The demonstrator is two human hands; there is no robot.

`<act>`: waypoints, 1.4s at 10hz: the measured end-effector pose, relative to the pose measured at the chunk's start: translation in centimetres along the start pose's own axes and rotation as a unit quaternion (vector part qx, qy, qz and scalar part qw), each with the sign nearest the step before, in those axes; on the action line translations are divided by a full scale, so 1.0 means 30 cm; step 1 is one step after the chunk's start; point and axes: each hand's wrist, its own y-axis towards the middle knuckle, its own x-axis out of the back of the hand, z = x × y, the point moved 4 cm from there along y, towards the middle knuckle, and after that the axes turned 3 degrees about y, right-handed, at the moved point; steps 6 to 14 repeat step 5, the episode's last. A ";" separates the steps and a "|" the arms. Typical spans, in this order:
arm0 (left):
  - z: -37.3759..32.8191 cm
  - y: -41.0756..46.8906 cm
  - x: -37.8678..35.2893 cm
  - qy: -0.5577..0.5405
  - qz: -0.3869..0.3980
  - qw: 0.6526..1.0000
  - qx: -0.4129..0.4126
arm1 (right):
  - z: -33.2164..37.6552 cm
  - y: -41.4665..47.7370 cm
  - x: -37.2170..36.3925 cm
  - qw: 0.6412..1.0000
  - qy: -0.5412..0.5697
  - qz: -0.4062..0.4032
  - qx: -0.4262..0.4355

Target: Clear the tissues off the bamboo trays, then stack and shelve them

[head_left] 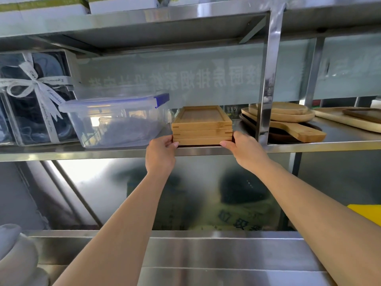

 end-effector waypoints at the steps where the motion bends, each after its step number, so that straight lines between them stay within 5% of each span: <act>1: 0.002 0.000 0.005 0.004 0.007 1.000 -0.002 | 0.003 -0.002 0.006 1.000 0.003 0.012 -0.006; 4: -0.048 -0.103 0.097 0.086 -0.001 0.993 -0.076 | 0.078 -0.106 0.159 0.998 0.014 -0.024 0.048; 5: -0.156 -0.140 0.204 0.189 -0.047 0.961 -0.197 | 0.176 -0.154 0.309 0.994 0.005 -0.054 0.092; 14: -0.156 -0.140 0.204 0.189 -0.047 0.961 -0.197 | 0.176 -0.154 0.309 0.994 0.005 -0.054 0.092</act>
